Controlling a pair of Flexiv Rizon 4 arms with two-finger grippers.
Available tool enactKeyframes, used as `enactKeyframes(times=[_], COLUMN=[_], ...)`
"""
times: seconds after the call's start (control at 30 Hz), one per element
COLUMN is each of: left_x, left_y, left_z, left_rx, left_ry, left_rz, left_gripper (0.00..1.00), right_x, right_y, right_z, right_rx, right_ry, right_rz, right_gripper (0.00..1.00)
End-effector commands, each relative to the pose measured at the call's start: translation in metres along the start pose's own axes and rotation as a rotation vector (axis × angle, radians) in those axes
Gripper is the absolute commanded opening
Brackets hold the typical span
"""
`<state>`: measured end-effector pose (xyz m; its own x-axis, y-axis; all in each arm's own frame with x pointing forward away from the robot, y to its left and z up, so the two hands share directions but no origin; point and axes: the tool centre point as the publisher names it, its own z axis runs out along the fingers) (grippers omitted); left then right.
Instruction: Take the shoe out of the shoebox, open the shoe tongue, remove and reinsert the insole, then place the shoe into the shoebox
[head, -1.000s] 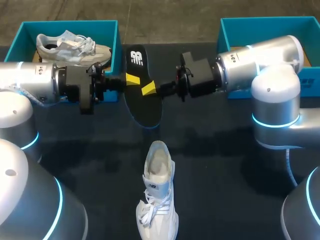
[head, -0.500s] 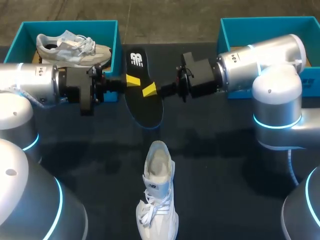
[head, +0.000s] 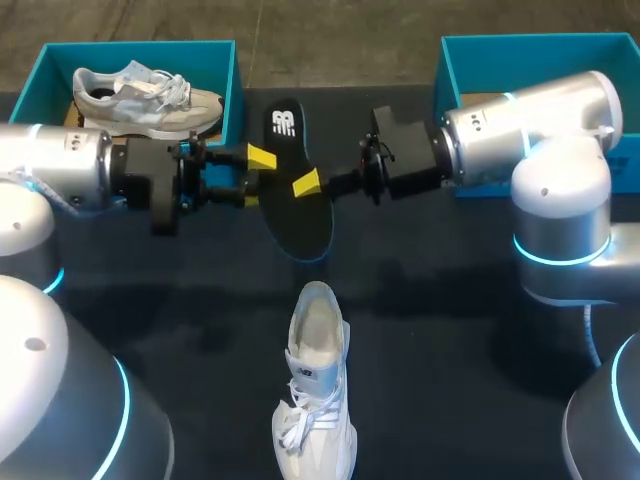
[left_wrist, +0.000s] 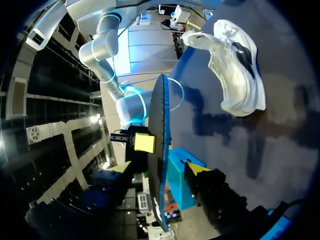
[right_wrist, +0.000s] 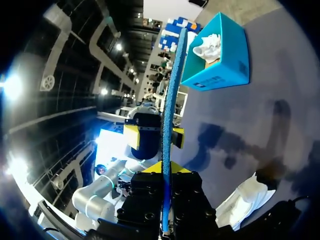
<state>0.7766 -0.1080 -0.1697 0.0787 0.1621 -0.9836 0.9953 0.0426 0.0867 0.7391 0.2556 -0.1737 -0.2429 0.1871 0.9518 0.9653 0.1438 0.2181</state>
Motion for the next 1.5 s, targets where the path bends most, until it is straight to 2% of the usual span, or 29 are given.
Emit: enactKeyframes(times=[0.03,0.17,0.2,0.23,0.3,0.77,0.97,1.2,1.37,1.5], left_x=[0.002,0.015,0.017,0.020,0.020,0.021,0.025,0.039,0.049,0.049], left_y=[-0.013,-0.025,-0.028,-0.033,-0.033,-0.037,-0.053,-0.072,-0.086,-0.086], left_z=[-0.029,-0.042,-0.045,-0.047,-0.047,-0.046,-0.049,-0.056,-0.058,-0.058], left_rx=[0.016,0.058,0.081,0.137,0.137,0.144,0.050,-0.084,-0.099,-0.099], left_ry=[0.053,0.123,0.144,0.169,0.169,0.170,0.321,0.535,0.622,0.622], left_rz=[-0.041,-0.147,-0.174,-0.214,-0.214,-0.220,-0.395,-0.588,-0.741,-0.741], left_gripper=[1.00,1.00,1.00,1.00,1.00,1.00,1.00,1.00,1.00,1.00], right_x=[-0.001,-0.004,-0.005,-0.006,-0.012,-0.012,-0.030,-0.036,-0.046,-0.050], right_y=[-0.008,-0.008,-0.009,-0.010,-0.014,-0.014,-0.022,-0.031,-0.032,-0.033], right_z=[-0.007,-0.010,-0.011,-0.012,-0.015,-0.015,-0.032,-0.047,-0.048,-0.048], right_rx=[-0.013,-0.007,0.000,0.000,0.001,0.001,-0.047,-0.072,-0.080,-0.059], right_ry=[0.000,-0.009,-0.012,-0.025,-0.010,-0.010,0.020,0.023,0.005,0.019], right_rz=[-0.009,-0.043,-0.061,-0.074,-0.069,-0.069,-0.140,-0.221,-0.273,-0.267], right_gripper=[0.00,0.00,0.00,0.00,0.00,0.00,0.00,0.00,0.00,0.00])
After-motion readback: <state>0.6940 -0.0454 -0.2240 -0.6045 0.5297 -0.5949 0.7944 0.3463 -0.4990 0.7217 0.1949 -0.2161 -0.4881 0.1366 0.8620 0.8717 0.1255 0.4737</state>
